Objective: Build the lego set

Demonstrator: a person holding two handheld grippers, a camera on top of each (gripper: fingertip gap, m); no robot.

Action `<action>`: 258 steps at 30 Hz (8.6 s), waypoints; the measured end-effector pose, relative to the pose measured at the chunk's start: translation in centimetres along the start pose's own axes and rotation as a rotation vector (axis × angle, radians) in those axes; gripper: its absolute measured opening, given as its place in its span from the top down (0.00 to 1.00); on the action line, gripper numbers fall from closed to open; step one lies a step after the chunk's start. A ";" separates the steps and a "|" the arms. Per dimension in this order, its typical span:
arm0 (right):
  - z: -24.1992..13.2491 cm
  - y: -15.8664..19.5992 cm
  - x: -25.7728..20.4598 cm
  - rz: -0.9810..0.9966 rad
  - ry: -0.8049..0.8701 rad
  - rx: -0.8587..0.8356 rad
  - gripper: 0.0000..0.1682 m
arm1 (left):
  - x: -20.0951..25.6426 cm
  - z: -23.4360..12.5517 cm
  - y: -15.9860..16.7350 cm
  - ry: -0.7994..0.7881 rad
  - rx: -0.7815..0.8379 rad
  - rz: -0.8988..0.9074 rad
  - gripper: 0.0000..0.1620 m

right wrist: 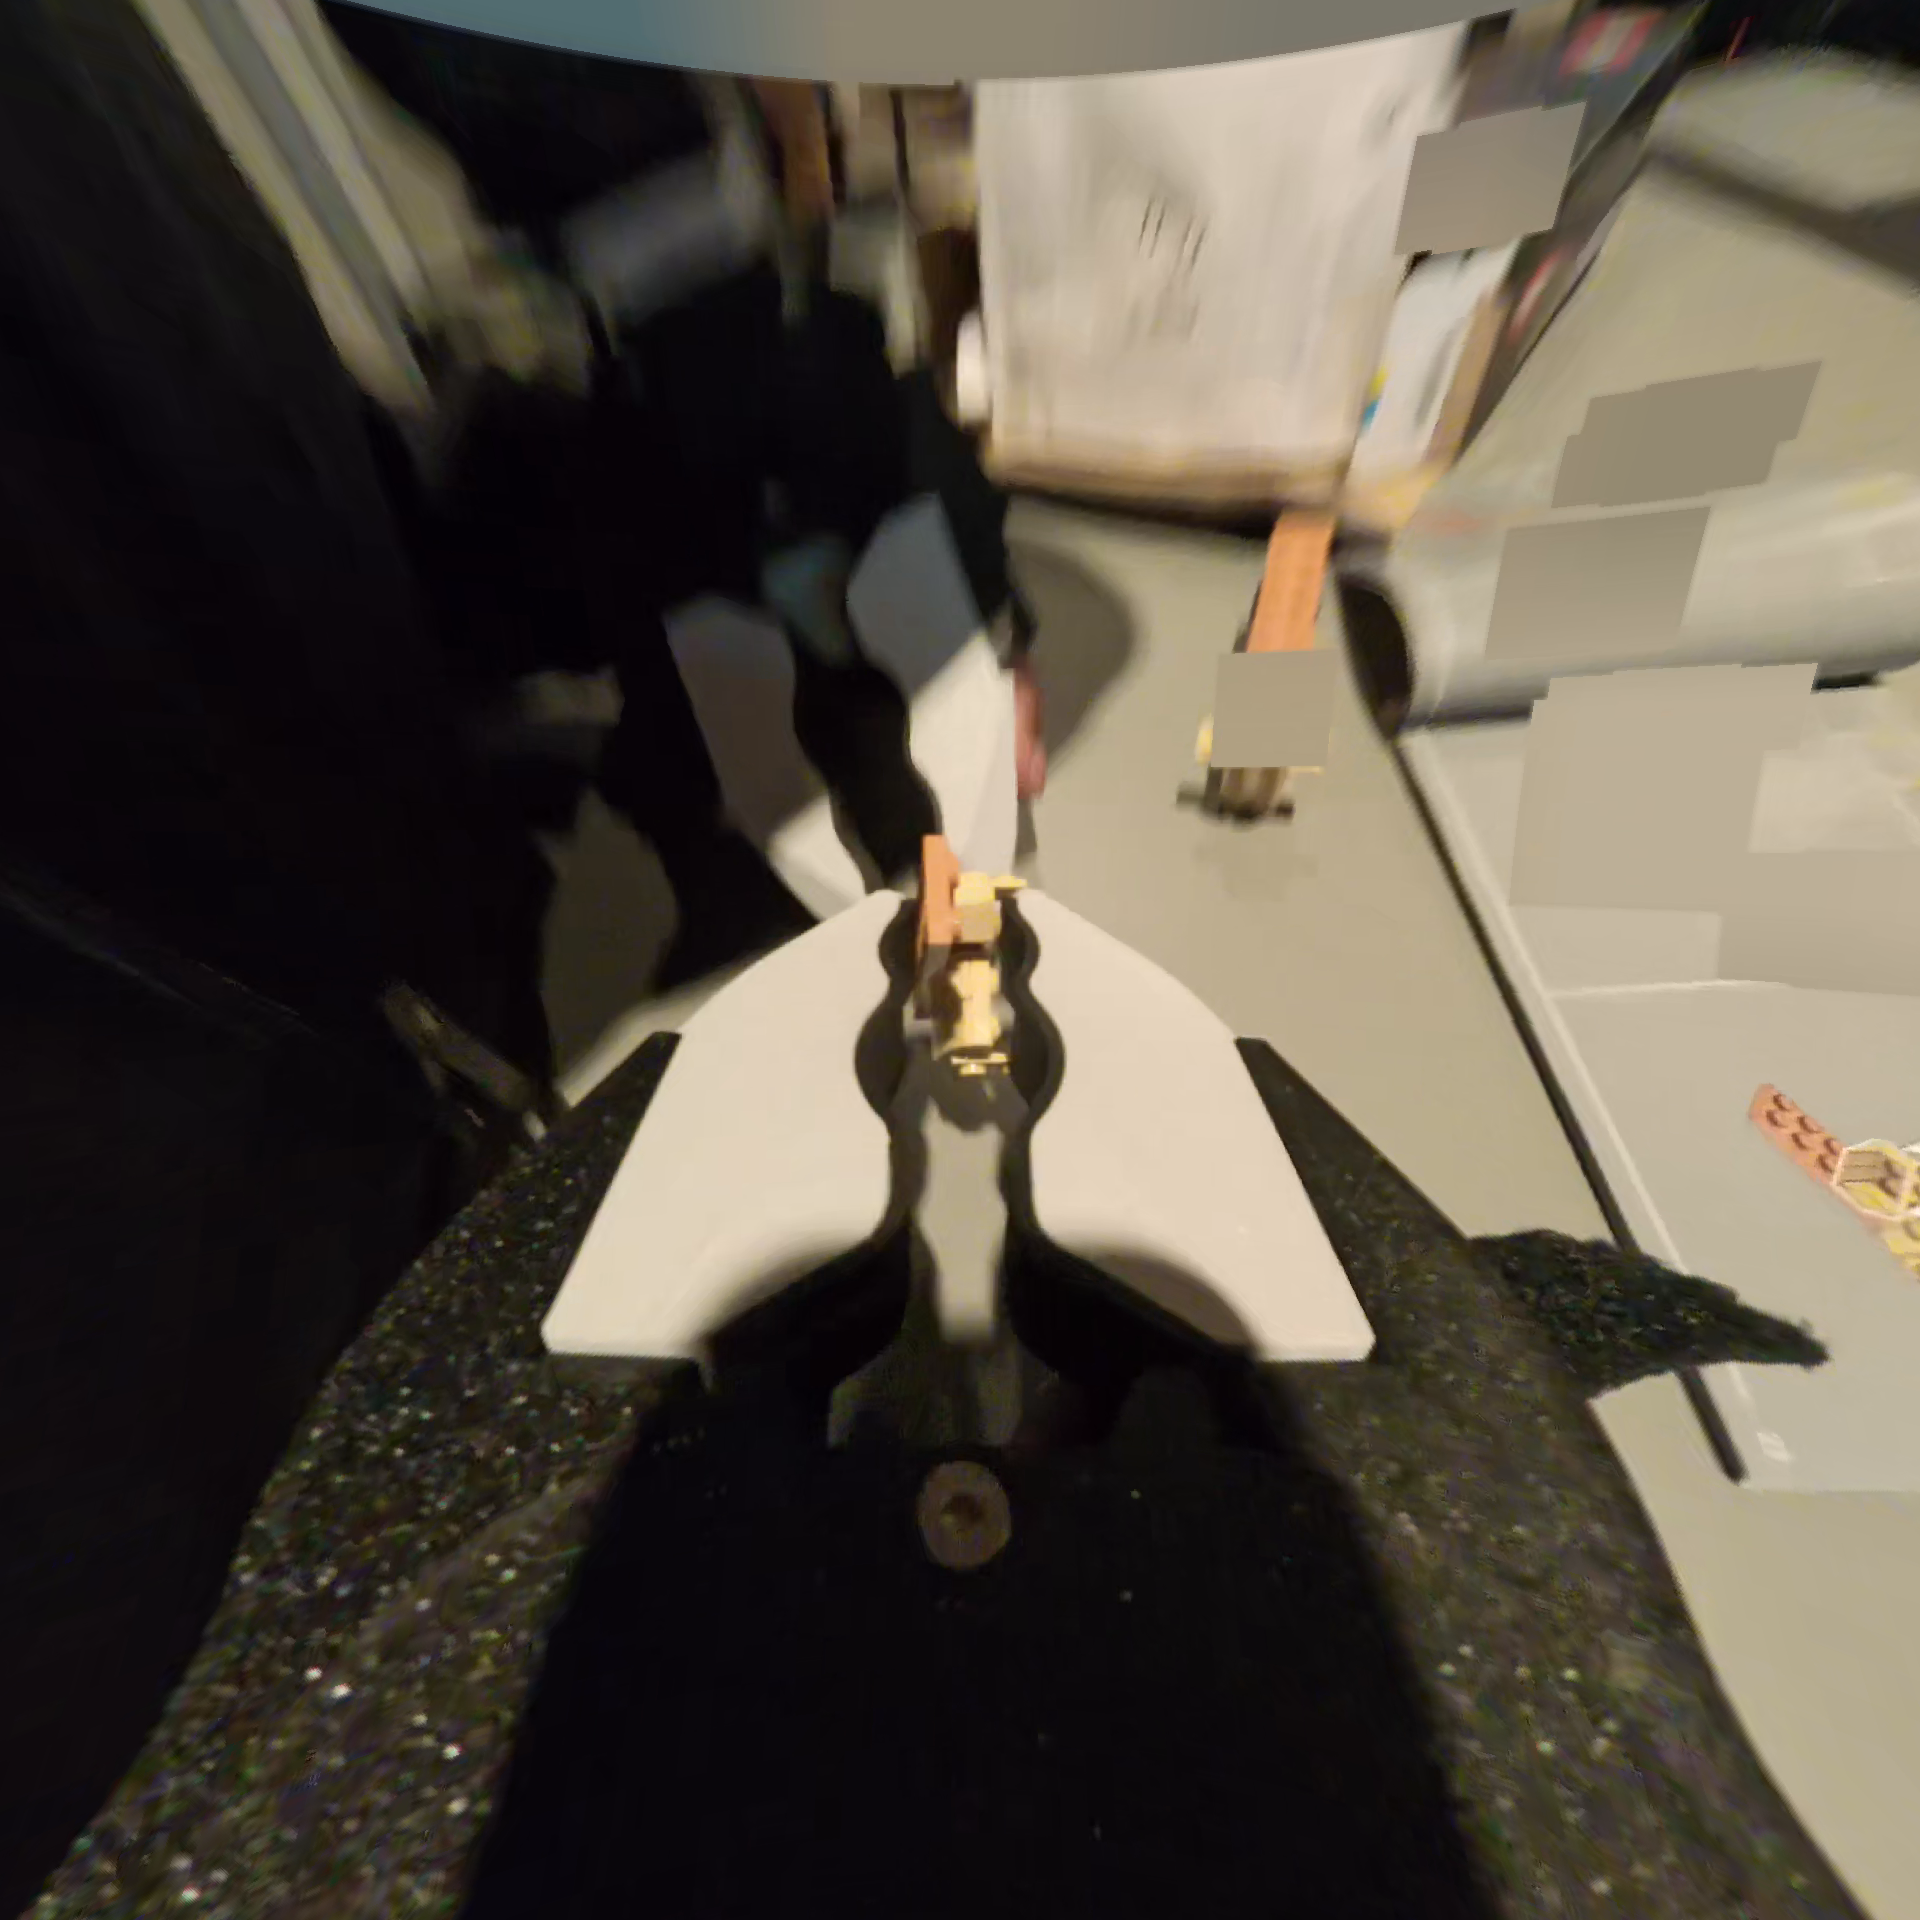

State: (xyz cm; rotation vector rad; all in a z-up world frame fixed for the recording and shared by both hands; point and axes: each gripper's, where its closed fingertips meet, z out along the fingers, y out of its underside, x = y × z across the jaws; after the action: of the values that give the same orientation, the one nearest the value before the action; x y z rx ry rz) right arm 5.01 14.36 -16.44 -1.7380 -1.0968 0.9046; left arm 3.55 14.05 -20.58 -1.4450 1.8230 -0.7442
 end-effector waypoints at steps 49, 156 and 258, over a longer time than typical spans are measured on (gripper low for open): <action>1.4 4.3 -0.1 -0.269 0.149 -0.398 0.91 | 0.4 0.2 0.0 0.016 -0.022 -0.002 0.88; -5.4 7.9 -0.1 -0.253 -0.400 -0.608 0.95 | -0.8 -0.4 -0.9 -0.022 0.066 -0.069 0.88; -11.6 -10.6 -2.8 0.293 0.194 1.236 0.21 | 0.1 -2.3 -13.6 0.157 1.084 -0.984 0.96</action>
State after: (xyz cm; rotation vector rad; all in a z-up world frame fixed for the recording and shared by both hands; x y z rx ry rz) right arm 11.19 10.94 -2.10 -0.8815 -0.0190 1.1856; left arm 9.68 11.03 -8.55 -1.3908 0.3968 -1.9484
